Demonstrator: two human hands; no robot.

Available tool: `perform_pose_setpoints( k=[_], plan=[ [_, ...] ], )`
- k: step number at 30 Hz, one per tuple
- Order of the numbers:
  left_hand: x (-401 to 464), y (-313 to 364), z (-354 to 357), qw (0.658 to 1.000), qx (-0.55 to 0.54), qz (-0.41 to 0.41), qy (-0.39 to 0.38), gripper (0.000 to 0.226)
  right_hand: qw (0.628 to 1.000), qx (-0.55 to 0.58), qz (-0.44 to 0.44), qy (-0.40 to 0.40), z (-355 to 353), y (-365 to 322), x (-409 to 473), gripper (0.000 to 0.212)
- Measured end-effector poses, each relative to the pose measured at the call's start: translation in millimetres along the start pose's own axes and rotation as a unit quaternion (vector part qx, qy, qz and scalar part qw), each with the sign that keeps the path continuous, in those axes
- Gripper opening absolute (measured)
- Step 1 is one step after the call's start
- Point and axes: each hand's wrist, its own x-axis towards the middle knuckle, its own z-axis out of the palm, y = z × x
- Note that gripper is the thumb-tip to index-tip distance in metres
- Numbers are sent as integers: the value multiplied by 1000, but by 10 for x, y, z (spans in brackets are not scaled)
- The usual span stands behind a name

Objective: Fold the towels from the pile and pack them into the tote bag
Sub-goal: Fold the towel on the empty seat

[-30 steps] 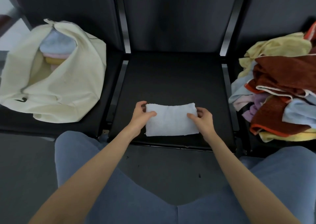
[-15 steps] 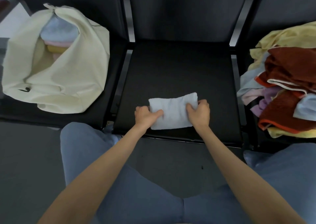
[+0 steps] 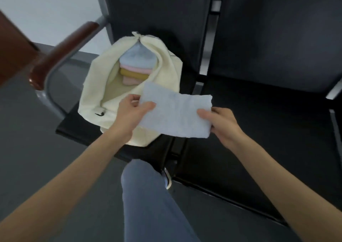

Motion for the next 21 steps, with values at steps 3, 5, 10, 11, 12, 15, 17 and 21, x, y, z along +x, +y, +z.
perform_pose_setpoints(
  k=[3, 5, 10, 11, 12, 15, 17, 21],
  plan=[
    [401, 232, -465, 998, 12, 60, 22, 42, 995, -27, -93, -21, 501, -331, 237, 24],
    [739, 307, -704, 995, 21, 91, 32, 44, 984, -70, -163, -15, 847, -530, 467, 23],
    [1671, 283, -1011, 995, 59, 86, 2, 40, 950, -210, -231, -20, 1600, -839, 1225, 17],
    [1830, 238, -1020, 995, 66, 69, -13, 37, 952, -217, -212, -24, 1729, -864, 1373, 18],
    [1972, 189, -1012, 996, 62, 51, -25, 34, 957, -218, -189, -22, 1849, -881, 1515, 20],
    [2383, 40, -955, 1000, -8, 16, -12, 26, 949, -260, -176, 15, 2109, -909, 1872, 34],
    [2614, 38, -913, 995, -94, 19, 38, 25, 946, -257, -193, 50, 2176, -911, 2079, 35],
    [2993, 173, -830, 981, -183, 48, 47, 43, 936, -207, -252, 131, 2187, -863, 2409, 12]
  ],
)
